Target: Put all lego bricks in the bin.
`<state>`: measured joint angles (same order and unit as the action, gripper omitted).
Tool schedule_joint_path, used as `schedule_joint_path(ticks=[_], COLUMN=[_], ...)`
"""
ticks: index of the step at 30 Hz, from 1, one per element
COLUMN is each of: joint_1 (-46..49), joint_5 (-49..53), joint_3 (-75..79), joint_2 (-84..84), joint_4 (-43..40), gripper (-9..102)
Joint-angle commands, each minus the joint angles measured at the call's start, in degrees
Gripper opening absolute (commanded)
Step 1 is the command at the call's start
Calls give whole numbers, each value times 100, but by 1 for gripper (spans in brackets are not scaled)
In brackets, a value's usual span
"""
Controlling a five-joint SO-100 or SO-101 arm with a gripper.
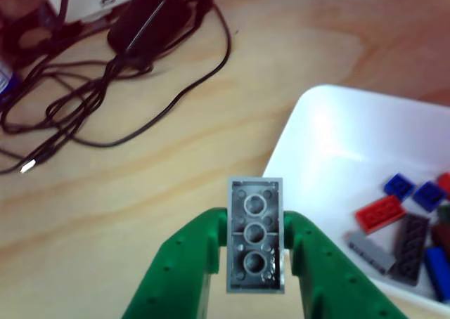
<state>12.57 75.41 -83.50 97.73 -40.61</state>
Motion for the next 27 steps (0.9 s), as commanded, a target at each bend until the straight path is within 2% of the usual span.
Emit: schedule_joint_path(ticks=[1,5,8,11,14,18,20,22,24,27], joint_1=[923,1336,1441,1468,1345,1011,861,826,976,1169], joint_5=[0,176,44,-53,-554,-483,-211,18,237,141], joint_3=[2294,1793,1521,976,149,-1116,-2329,-3560,-4737,-5229], joint_2=[-1661,-2786,-3059,-2804,-1459,1257,2408,3164,3683,3586], joint_4=[88,1160,1521,1854,1819,343,141,527,1354,1872], gripper=[0,1,18,20,21,22,23,23,22,22])
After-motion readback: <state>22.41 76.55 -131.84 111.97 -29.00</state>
